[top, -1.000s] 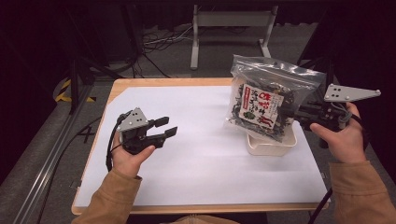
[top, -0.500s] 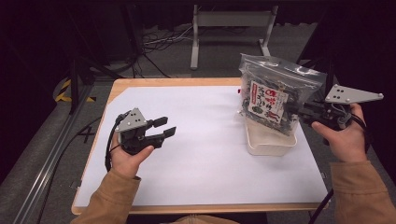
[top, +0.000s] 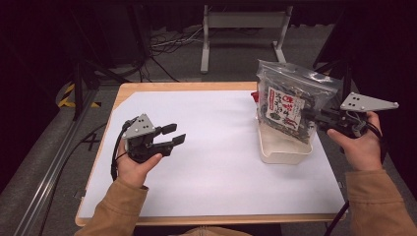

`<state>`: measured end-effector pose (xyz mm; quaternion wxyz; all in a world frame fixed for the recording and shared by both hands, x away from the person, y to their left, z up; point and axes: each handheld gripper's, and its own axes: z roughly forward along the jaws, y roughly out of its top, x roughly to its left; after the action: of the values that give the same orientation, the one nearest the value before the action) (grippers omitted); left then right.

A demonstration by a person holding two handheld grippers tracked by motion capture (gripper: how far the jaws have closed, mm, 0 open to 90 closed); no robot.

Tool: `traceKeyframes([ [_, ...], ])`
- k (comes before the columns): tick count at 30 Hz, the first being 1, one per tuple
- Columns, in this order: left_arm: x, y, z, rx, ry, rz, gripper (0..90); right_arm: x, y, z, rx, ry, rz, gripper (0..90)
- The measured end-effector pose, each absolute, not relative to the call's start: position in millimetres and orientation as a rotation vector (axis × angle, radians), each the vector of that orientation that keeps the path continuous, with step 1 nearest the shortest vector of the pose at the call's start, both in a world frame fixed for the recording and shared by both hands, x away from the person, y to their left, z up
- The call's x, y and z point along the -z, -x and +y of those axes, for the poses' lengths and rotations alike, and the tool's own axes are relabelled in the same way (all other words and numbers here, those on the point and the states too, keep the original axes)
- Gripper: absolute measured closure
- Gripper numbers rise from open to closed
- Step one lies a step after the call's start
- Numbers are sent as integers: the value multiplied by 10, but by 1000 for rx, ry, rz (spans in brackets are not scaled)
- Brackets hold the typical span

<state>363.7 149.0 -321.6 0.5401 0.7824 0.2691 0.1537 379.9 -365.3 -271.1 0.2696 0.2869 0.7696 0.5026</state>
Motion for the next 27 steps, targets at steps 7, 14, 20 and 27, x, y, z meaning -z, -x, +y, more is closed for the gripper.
traceKeyframes([
  [7, 3217, -3639, 1492, -369, -1864, 637, 522, 2799, -3866, -3729, -1368, -818, 2068, 751],
  [14, 3223, -3642, 1494, -364, -1866, 642, 520, 2896, -3902, -3734, -1355, -855, 2086, 751],
  [20, 3229, -3647, 1493, -363, -1864, 643, 517, 2977, -3927, -3718, -1317, -876, 2111, 752],
  [27, 3231, -3648, 1498, -363, -1866, 643, 516, 3068, -3951, -3684, -1294, -892, 2130, 752],
])
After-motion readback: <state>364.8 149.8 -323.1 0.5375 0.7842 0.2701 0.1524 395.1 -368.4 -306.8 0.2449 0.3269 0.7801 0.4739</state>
